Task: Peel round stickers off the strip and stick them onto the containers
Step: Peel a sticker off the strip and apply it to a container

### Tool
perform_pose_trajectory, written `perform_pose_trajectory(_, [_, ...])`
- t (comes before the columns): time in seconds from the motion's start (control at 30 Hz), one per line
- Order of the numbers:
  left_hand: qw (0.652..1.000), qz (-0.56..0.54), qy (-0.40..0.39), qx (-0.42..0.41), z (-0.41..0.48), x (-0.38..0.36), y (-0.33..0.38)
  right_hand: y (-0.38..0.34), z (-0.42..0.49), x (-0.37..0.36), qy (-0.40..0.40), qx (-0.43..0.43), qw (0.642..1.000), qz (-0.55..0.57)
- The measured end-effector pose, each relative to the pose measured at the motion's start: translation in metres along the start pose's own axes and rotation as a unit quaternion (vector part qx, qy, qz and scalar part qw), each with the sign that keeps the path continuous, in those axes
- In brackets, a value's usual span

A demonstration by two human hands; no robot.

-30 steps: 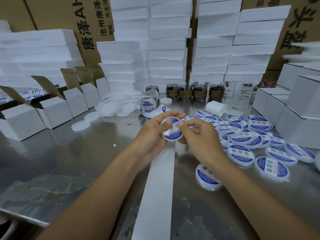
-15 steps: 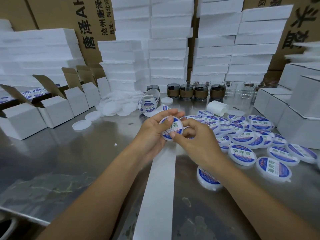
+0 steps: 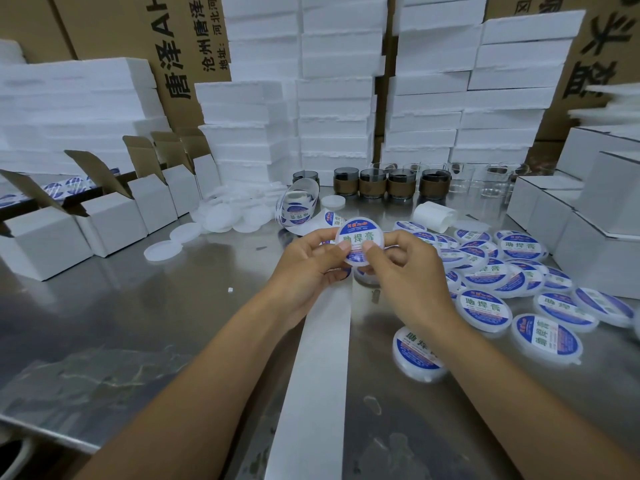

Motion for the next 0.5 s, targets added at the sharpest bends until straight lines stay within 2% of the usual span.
perform_pose_trajectory(0.1, [1.0, 0.001, 0.005, 0.005, 0.0006, 0.0002, -0.0004, -0.0014, 0.0012, 0.0016, 0.024, 0.002, 1.0, 0.001])
perform_pose_trajectory(0.5, [0.999, 0.041, -0.027, -0.021, -0.0009, -0.0025, -0.0029, -0.0031, 0.0018, 0.0041, 0.025, -0.034, 0.999, 0.021])
Point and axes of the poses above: each hand's wrist, its own z-axis towards the middle knuckle, its own x-axis out of the back of the hand, y = z × x, the point moved 2 cm from there along z, towards the middle knuckle, and after that the axes turned 7 degrees about x, right-handed, at the moved point
